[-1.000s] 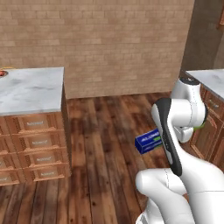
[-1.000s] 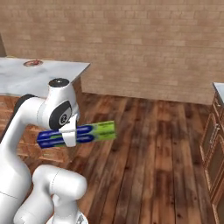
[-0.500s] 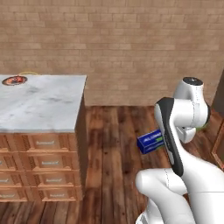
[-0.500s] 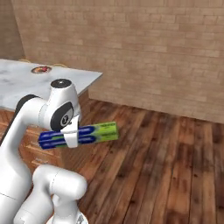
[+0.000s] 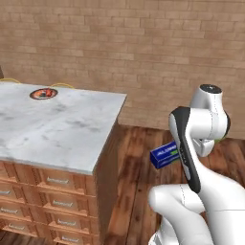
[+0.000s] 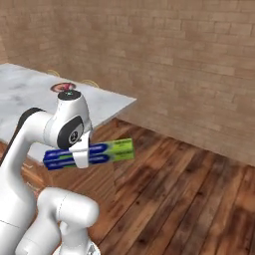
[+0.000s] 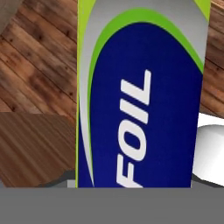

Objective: Retrieve the tupperware and aluminum foil from the cabinet and place them on the dining counter near the plate with fish and shrimp to prepare for storing leftovers.

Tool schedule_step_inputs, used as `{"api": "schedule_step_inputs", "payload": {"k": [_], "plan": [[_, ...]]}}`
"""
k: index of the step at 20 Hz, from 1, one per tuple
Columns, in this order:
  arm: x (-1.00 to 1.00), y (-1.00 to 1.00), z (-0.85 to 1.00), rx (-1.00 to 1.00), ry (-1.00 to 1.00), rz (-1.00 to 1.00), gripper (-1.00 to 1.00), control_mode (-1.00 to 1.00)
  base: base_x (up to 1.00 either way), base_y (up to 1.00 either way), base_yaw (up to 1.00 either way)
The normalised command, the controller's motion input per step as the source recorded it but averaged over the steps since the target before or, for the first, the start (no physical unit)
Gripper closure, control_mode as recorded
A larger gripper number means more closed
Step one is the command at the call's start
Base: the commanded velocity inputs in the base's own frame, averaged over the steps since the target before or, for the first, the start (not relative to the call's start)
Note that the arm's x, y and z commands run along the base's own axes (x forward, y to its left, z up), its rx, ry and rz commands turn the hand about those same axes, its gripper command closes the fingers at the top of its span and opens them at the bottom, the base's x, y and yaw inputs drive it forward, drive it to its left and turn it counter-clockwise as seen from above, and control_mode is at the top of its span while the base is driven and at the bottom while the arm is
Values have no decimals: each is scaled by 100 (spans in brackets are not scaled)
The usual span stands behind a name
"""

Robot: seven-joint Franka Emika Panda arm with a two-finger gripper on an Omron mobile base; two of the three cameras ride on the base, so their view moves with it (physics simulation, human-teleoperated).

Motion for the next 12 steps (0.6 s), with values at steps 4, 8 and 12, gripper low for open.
{"api": "schedule_step_inputs", "payload": {"k": [4,8,12], "plan": [[0,0,0,0,0,0,100,100,100,-36,40],[0,0,0,0,0,0,100,100,100,-69,34],[0,0,0,0,0,0,100,100,100,-88,30]]}}
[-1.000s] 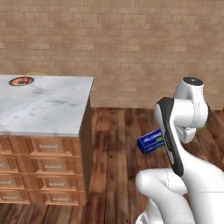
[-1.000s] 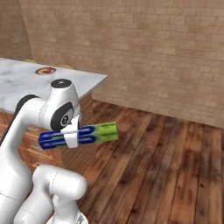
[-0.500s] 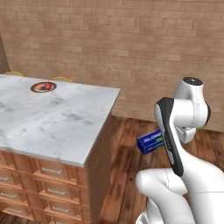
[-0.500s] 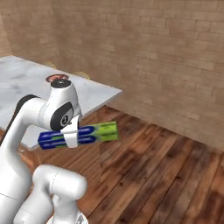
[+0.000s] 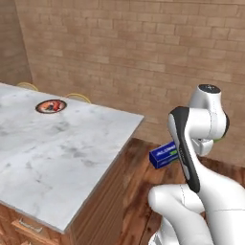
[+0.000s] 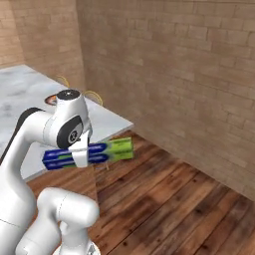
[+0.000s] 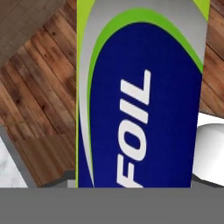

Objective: Retrieve the tupperware and aluminum foil from the cabinet and place them on the dining counter near the plate with fish and shrimp to prepare for storing leftovers.

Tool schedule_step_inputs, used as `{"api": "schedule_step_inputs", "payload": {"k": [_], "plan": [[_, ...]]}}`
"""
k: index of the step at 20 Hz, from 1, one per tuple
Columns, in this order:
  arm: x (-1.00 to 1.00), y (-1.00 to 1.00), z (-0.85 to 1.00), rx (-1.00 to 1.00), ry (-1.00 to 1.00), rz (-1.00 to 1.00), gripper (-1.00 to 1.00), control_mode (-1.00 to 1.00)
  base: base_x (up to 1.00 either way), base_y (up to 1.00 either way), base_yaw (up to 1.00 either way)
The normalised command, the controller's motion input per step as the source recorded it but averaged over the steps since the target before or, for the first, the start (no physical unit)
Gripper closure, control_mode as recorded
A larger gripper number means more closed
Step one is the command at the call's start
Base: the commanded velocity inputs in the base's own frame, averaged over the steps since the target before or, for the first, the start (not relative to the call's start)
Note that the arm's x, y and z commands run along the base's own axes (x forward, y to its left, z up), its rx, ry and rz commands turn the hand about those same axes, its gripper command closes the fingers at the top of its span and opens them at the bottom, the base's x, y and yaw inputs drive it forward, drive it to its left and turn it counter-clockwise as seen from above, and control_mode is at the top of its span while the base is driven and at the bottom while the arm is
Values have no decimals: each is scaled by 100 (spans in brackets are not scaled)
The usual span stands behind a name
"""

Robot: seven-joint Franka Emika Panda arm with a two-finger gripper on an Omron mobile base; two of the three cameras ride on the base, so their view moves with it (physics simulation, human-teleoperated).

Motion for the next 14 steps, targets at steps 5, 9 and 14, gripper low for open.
{"api": "schedule_step_inputs", "payload": {"k": [5,9,14], "plan": [[0,0,0,0,0,0,100,100,100,-87,31],[0,0,0,0,0,0,100,100,100,-64,46],[0,0,0,0,0,0,100,100,86,-59,53]]}}
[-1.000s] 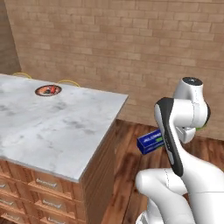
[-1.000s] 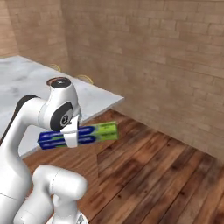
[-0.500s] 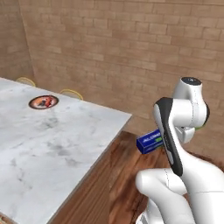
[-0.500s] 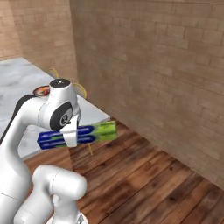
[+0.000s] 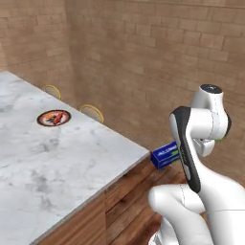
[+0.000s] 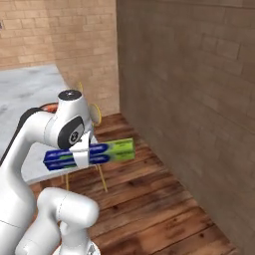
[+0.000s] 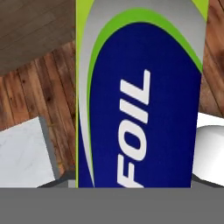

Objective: Retrieve the tupperware and aluminum foil from the cabinet and place them on the dining counter near the plate with fish and shrimp to prepare for storing leftovers.

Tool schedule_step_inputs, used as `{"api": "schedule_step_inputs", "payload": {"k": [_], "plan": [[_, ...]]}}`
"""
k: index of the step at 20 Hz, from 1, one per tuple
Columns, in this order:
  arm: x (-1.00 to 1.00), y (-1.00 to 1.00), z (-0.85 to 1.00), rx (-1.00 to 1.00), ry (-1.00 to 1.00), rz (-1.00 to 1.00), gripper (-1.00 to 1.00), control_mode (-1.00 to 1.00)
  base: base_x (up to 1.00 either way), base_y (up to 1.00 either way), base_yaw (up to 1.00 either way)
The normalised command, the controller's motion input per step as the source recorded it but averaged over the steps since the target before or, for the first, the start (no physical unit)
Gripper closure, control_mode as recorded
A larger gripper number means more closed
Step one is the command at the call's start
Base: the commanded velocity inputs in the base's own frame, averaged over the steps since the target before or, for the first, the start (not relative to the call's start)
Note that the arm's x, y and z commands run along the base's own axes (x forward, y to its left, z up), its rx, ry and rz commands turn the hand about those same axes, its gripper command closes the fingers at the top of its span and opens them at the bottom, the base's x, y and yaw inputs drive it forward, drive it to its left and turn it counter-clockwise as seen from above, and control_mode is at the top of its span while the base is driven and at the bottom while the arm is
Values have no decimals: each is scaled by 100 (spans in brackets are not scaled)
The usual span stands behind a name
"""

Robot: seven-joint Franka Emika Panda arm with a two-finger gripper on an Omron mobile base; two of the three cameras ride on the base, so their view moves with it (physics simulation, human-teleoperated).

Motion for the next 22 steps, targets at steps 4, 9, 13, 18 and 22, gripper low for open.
{"api": "schedule_step_inputs", "payload": {"k": [4,9,13,18,22], "plan": [[0,0,0,0,0,0,100,100,76,-69,51],[0,0,0,0,0,0,100,100,70,-66,53],[0,0,0,0,0,0,100,100,77,-49,59],[0,0,0,0,0,0,100,100,79,-43,62],[0,0,0,0,0,0,100,100,61,-53,62]]}}
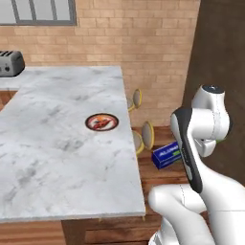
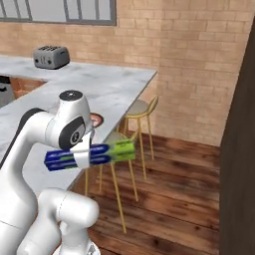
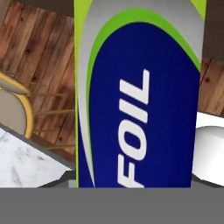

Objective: Retrieve the tupperware and aluminum foil from the cabinet and place them on the dining counter near the plate with fish and shrimp to prepare for storing leftovers.

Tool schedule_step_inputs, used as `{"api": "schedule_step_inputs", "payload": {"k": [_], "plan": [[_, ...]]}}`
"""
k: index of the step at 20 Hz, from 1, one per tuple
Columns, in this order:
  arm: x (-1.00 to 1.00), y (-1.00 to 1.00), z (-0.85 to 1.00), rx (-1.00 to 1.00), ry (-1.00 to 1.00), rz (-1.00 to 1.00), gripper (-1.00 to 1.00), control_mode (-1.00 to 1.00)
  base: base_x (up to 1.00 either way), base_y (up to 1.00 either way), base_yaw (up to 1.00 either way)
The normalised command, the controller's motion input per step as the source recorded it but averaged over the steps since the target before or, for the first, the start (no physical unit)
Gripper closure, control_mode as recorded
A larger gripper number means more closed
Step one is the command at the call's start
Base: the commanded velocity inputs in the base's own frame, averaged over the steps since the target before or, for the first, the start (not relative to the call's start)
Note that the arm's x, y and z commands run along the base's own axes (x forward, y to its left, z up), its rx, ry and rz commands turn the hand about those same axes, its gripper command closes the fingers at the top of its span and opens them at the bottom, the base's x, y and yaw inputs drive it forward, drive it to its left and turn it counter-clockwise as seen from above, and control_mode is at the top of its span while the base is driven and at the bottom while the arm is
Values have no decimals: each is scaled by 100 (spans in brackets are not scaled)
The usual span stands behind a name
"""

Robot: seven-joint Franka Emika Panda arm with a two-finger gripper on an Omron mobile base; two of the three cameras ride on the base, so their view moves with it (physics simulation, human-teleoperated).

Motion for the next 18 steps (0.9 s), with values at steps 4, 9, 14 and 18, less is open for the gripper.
{"api": "schedule_step_inputs", "payload": {"k": [4,9,14,18], "plan": [[0,0,0,0,0,0,100,100,34,-59,64],[0,0,0,0,0,0,100,100,11,-69,63],[0,0,0,0,0,0,100,100,1,-90,55],[0,0,0,0,0,0,100,100,19,-100,36]]}}
